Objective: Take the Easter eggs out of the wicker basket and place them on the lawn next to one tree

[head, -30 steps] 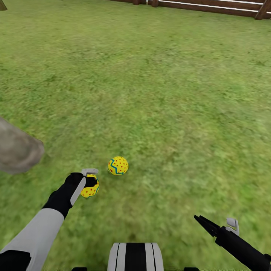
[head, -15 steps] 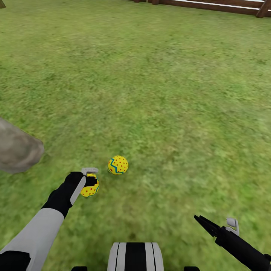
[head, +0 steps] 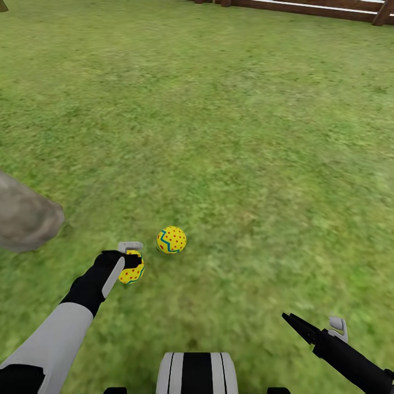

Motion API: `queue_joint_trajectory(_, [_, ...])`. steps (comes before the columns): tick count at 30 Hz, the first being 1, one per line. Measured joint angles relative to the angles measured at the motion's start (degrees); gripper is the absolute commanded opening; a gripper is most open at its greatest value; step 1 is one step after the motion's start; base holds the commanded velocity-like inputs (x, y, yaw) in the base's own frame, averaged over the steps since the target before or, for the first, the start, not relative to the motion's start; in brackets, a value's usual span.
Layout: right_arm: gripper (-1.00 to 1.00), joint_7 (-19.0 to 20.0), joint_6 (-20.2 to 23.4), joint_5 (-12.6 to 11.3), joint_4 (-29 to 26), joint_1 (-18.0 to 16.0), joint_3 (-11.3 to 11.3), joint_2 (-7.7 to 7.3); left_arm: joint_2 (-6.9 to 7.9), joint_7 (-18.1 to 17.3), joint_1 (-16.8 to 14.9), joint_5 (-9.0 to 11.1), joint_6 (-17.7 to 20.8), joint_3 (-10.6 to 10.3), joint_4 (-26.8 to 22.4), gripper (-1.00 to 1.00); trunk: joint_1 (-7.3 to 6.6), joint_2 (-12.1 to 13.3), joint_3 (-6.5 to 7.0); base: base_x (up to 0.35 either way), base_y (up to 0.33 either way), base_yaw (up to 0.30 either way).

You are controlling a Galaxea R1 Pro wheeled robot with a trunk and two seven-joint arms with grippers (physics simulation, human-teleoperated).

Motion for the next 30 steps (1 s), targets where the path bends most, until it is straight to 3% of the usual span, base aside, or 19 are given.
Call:
queue_joint_trajectory(13, [1.0,0.0,0.0,0.0,0.0,0.0,0.0,0.0,0.0,0.0,0.0,0.0,0.0,0.0,0.1,1.0,0.0,0.0,0.0,0.0,0.0,0.0])
queue_joint_trajectory(24, [1.0,0.0,0.0,0.0,0.1,0.0,0.0,0.0,-0.11,-0.1,0.0,1.6,-0.2,0.0,5.6,1.0,-0.28,0.1,2.43,0.0,0.0,0.0])
queue_joint_trajectory(30, [1.0,0.0,0.0,0.1,0.1,0.0,0.0,0.0,-0.1,-0.2,0.0,1.7,-0.1,0.0,6.0,1.0,-0.43,0.2,3.75,0.0,0.0,0.0])
